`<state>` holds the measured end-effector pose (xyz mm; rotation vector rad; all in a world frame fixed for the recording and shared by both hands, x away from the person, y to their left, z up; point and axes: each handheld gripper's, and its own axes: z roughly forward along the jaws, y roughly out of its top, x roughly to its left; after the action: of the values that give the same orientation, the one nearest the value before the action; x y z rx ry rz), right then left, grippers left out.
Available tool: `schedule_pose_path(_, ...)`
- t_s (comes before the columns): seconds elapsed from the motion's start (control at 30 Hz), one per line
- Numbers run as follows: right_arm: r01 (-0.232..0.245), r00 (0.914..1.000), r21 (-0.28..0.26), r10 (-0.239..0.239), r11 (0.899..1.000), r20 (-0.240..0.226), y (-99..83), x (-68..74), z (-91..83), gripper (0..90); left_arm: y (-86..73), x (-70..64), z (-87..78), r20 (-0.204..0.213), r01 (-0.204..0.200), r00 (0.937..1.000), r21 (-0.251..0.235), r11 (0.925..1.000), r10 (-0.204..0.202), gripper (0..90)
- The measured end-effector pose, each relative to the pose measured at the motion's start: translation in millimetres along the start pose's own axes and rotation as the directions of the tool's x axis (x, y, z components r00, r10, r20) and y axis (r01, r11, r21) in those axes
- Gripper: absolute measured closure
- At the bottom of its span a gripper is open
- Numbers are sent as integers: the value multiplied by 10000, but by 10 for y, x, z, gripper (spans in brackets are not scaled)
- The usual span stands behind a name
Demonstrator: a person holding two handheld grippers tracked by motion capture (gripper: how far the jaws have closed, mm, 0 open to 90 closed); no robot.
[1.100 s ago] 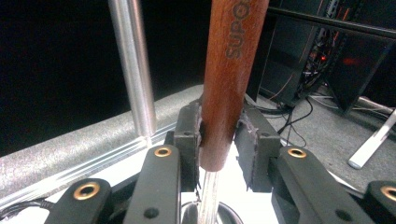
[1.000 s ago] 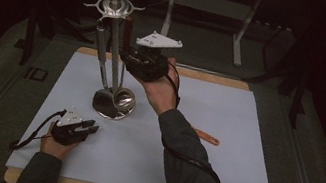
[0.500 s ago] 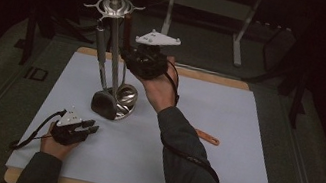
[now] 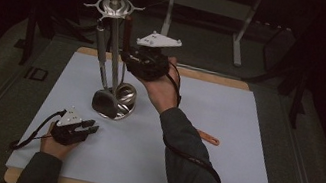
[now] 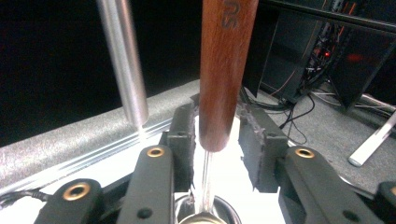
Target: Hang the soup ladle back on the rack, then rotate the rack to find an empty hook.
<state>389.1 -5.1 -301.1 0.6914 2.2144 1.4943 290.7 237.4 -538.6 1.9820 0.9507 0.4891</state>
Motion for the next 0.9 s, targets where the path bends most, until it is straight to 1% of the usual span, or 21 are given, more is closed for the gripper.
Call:
schedule_pose_path(0.07, 165, 9999, 66, -165, 9998, -10, -19, 3, -11, 639, 0, 0, 0, -1, 8, 10000, -3, 10000, -8, 692)
schedule_pose_path(0.17, 585, 9983, 260, -586, 9979, 14, -68, 13, -28, 622, 0, 0, 1, -3, 17, 10000, -1, 10000, -17, 692)
schedule_pose_path(0.23, 1036, 9946, 538, -1037, 9932, -11, -107, 18, -37, 616, 1, 0, 2, -8, 37, 10000, -18, 10000, -37, 690)
schedule_pose_path(0.3, 1363, 9906, 863, -1348, 9869, -236, -149, 26, -34, 616, 1, 0, 2, -11, 42, 10000, -22, 10000, -42, 690)
schedule_pose_path(0.33, 1540, 9880, 1046, -1519, 9825, -277, -170, 28, -33, 616, 1, 2, 0, -22, 9, 10000, -12, 10000, -9, 690)
schedule_pose_path(0.43, 1792, 9836, 1386, -1745, 9740, -460, -236, 16, -30, 616, 1, 3, 0, -28, 6, 10000, -2, 10000, -6, 691)
schedule_pose_path(0.57, 1746, 9842, 1727, -1665, 9694, -606, -314, -34, -37, 616, 0, 0, 0, -36, 9, 10000, -32, 10000, -9, 691)
schedule_pose_path(0.63, 1828, 9825, 1946, -1721, 9637, -706, -359, -58, -34, 615, 0, -2, -2, -52, 2, 10000, -37, 10000, -2, 690)
schedule_pose_path(0.7, 1768, 9836, 2149, -1646, 9605, -733, -415, -82, -39, 612, 1, -5, -8, -104, -9, 9999, -80, 10000, 8, 691)
schedule_pose_path(0.8, 1629, 9859, 2293, -1496, 9596, -745, -485, -128, -52, 612, 7, -14, -31, -172, -27, 9998, -252, 9997, 23, 695)
schedule_pose_path(0.9, 1506, 9881, 2565, -1374, 9547, -686, -575, -191, -56, 613, 12, -25, -56, -205, -31, 9998, -453, 9990, 22, 711)
